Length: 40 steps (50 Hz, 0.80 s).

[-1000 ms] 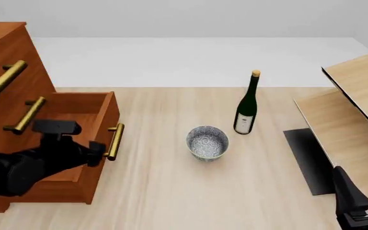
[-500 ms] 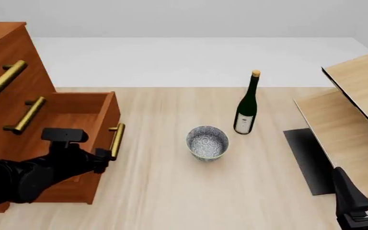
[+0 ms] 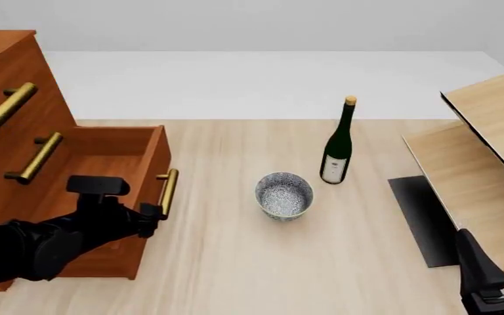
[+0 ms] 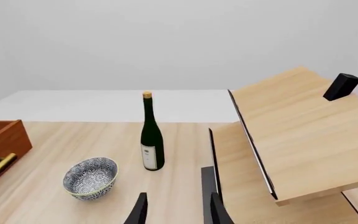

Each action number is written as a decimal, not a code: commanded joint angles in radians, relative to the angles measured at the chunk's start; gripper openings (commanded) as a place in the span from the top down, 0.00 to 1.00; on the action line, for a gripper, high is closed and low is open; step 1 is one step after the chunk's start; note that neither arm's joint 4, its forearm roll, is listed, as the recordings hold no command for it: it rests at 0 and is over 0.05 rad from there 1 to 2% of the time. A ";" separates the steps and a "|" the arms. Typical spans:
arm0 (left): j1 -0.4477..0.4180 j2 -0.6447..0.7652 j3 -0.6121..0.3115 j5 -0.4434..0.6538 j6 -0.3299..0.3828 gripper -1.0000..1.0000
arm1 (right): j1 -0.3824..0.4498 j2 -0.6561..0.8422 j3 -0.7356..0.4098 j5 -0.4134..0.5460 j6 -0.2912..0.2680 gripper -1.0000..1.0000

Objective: Put the wine bottle in the bottom drawer of the cabinet.

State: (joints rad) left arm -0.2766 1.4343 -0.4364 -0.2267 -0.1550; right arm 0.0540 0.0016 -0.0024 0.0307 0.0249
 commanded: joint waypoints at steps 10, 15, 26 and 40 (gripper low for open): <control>-0.049 0.009 0.008 0.018 -0.026 0.00 | -0.003 -0.001 -0.003 0.002 -0.001 0.00; -0.066 0.002 0.007 0.025 -0.034 0.00 | -0.006 -0.001 -0.006 0.004 -0.002 0.00; -0.097 -0.015 -0.001 0.039 -0.039 0.00 | -0.010 -0.001 -0.010 0.008 -0.001 0.00; -0.137 -0.055 -0.012 0.069 -0.063 0.00 | -0.007 -0.001 -0.006 0.003 0.000 0.00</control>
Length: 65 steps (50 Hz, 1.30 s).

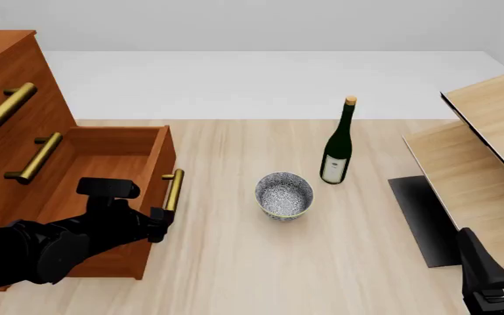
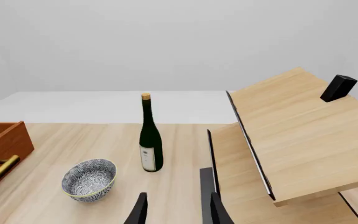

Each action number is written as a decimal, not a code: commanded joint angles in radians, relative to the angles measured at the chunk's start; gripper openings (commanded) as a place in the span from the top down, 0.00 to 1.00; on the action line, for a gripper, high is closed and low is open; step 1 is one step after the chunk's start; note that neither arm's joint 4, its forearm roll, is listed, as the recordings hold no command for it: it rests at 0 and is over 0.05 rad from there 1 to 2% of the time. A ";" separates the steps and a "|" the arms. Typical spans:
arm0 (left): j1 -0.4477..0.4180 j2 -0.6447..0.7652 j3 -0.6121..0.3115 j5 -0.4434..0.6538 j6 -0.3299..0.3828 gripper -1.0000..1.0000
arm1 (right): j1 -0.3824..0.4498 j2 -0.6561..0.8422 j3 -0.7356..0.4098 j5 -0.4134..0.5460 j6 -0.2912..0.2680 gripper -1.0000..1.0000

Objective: Put the wine bottle in the bottom drawer of the cabinet.

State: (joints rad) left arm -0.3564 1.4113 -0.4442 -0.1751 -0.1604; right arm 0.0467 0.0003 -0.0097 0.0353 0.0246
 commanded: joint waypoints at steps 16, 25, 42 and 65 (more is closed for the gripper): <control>-0.060 -0.270 -0.101 0.245 0.007 0.00 | 0.005 0.000 0.004 -0.003 0.003 0.00; -0.024 -0.392 -0.154 0.334 0.095 0.00 | 0.007 0.000 0.003 -0.005 0.006 0.00; -0.098 -0.412 -0.283 0.280 0.136 0.00 | 0.009 0.000 -0.001 -0.013 0.010 0.00; -0.272 -0.245 -0.445 0.086 0.207 0.00 | 0.009 0.000 -0.039 0.001 0.010 0.00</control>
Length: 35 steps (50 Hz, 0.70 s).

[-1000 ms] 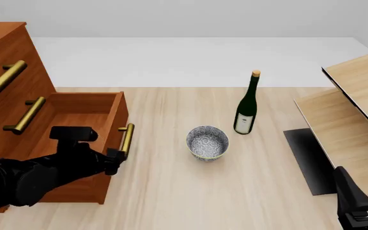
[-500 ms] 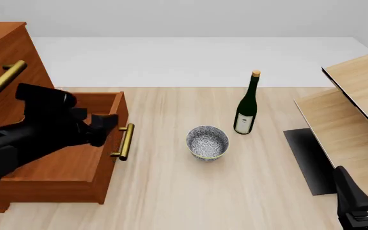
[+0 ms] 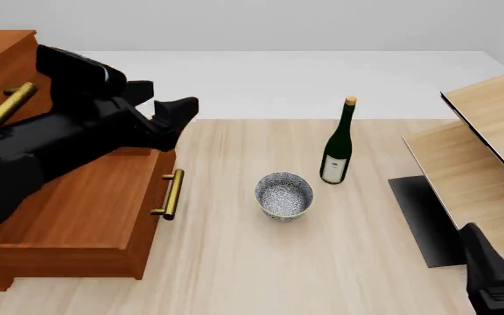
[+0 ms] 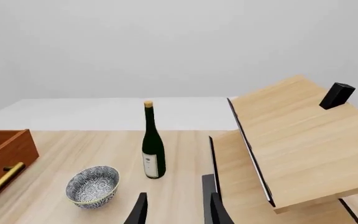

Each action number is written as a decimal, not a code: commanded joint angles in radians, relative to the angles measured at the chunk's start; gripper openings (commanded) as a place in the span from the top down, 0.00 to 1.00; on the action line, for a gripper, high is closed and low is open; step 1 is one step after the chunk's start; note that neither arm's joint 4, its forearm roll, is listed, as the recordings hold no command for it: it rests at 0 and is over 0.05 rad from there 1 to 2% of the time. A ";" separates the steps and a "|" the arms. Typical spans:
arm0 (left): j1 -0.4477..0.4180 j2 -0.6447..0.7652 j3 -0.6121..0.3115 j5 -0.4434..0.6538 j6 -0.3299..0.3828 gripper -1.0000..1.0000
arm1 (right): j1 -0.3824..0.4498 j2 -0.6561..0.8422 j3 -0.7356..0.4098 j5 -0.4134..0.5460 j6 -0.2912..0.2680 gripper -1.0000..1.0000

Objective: Put the wine bottle in the bottom drawer of the cabinet.

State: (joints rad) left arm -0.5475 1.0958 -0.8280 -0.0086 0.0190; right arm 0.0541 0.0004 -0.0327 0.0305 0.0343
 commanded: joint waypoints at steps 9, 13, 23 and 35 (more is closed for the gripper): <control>-0.140 0.145 -0.175 -0.115 0.077 0.00 | -0.010 0.000 -0.030 0.015 -0.001 0.00; -0.149 0.212 -0.247 -0.097 0.063 0.00 | -0.014 0.000 -0.029 0.012 0.000 0.00; -0.204 0.330 -0.406 -0.051 0.115 0.00 | -0.017 0.000 -0.027 0.012 0.004 0.00; -0.253 0.451 -0.576 0.008 0.124 0.00 | -0.032 0.000 -0.020 0.007 0.005 0.00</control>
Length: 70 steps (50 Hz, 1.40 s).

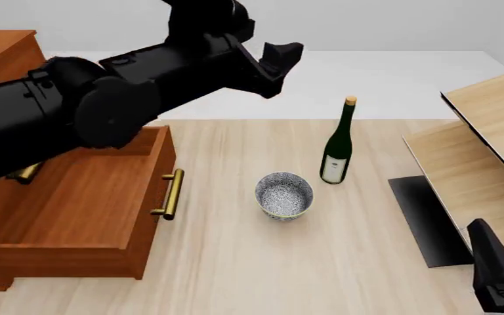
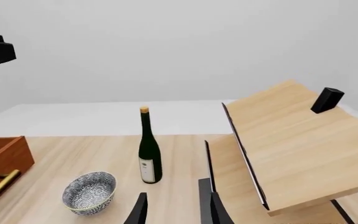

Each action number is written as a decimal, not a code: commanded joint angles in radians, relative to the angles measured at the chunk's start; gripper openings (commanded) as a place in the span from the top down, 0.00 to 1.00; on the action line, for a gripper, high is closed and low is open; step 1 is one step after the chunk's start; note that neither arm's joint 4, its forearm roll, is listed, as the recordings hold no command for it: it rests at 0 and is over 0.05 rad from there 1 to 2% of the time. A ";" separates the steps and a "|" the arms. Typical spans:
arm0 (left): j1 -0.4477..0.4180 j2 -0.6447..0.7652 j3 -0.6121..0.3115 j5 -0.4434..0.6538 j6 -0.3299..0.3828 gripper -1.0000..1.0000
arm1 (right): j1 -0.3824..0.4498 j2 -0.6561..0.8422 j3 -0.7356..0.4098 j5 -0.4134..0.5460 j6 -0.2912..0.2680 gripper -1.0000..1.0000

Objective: Put the wine bottle in the bottom drawer of the cabinet.

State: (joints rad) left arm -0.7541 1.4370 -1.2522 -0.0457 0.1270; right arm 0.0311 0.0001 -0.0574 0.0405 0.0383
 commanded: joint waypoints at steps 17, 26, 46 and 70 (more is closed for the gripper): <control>-0.110 0.275 -0.349 0.082 0.087 0.00 | 0.000 0.000 -0.015 0.022 -0.019 0.00; -0.109 0.348 -0.415 0.084 0.101 0.00 | -0.002 0.000 -0.022 0.032 -0.014 0.00; -0.091 0.427 -0.433 0.046 0.091 0.00 | -0.002 0.000 -0.034 0.062 -0.024 0.00; -0.091 0.469 -0.419 0.033 0.102 0.00 | -0.002 0.000 -0.063 0.095 -0.025 0.00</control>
State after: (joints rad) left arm -0.8484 1.8872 -1.6581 -0.0215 0.2247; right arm 0.0275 0.0003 -0.1075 0.1209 0.0139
